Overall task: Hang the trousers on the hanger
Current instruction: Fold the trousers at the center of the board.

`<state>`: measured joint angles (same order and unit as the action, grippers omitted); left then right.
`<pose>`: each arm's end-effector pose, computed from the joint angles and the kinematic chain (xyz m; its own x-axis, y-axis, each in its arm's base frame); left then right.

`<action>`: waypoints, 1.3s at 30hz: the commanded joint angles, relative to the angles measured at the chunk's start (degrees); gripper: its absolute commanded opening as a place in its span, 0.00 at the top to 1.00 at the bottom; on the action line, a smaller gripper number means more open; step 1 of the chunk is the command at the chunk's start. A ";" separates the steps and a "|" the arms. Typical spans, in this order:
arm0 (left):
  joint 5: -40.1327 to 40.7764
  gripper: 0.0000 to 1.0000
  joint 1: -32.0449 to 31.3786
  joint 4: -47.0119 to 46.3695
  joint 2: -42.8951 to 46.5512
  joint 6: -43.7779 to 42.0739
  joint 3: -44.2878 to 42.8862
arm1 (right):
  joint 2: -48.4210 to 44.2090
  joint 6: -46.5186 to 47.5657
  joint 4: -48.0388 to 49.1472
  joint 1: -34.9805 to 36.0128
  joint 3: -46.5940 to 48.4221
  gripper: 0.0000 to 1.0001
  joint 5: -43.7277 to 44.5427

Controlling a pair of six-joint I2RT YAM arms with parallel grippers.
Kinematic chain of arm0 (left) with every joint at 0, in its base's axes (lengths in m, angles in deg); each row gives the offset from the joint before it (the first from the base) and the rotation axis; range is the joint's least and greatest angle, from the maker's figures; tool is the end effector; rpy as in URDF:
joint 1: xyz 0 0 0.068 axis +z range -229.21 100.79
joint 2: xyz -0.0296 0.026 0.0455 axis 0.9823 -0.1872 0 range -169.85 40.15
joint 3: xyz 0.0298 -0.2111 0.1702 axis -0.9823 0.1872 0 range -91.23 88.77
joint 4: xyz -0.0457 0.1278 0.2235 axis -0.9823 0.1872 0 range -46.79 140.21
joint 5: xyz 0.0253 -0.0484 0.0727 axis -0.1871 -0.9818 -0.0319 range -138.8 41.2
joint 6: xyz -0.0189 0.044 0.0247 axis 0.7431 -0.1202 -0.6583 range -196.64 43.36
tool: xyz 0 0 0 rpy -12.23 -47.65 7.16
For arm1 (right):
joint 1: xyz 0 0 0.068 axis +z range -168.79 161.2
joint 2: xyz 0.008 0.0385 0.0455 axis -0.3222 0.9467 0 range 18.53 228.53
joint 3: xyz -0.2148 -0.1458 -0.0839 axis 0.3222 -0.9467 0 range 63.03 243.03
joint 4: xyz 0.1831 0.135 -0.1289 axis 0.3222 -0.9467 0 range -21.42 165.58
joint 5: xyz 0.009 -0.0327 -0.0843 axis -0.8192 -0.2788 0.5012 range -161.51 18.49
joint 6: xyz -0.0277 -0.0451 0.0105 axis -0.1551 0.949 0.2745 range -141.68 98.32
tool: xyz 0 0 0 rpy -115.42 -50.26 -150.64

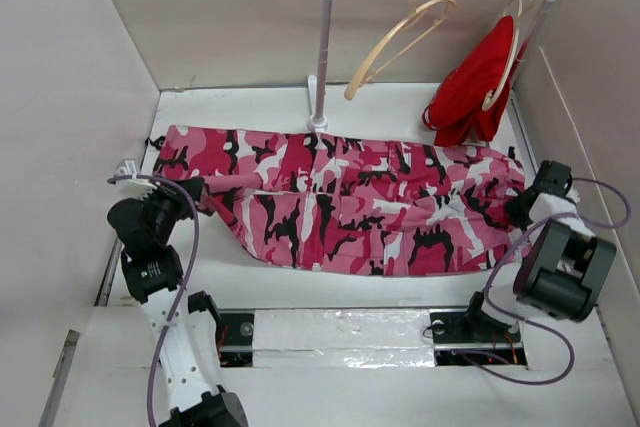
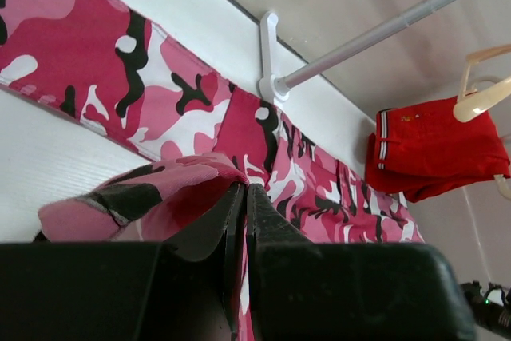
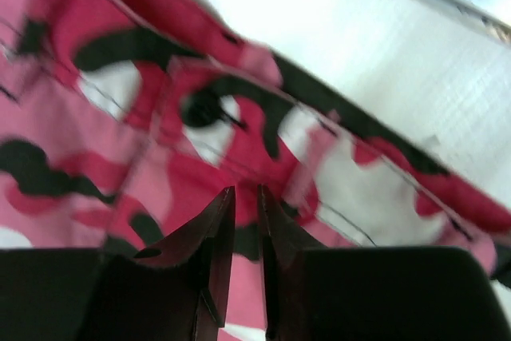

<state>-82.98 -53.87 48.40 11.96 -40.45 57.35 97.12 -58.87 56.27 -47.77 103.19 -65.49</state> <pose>0.1278 0.0385 0.3083 -0.1156 -0.5952 -0.7952 0.1055 0.7887 -0.6056 0.2216 -0.1269 0.1745 -0.2686 0.8358 -0.4788 0.8699 0.4239 0.2519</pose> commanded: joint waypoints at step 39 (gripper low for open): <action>-5.29 1.00 -0.21 -8.44 2.08 1.08 4.35 | 7.83 12.50 3.07 6.13 18.83 0.48 -23.00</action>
<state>-86.74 -54.00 44.75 14.04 -40.30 60.87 111.34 -46.61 55.66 -41.47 123.47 -85.73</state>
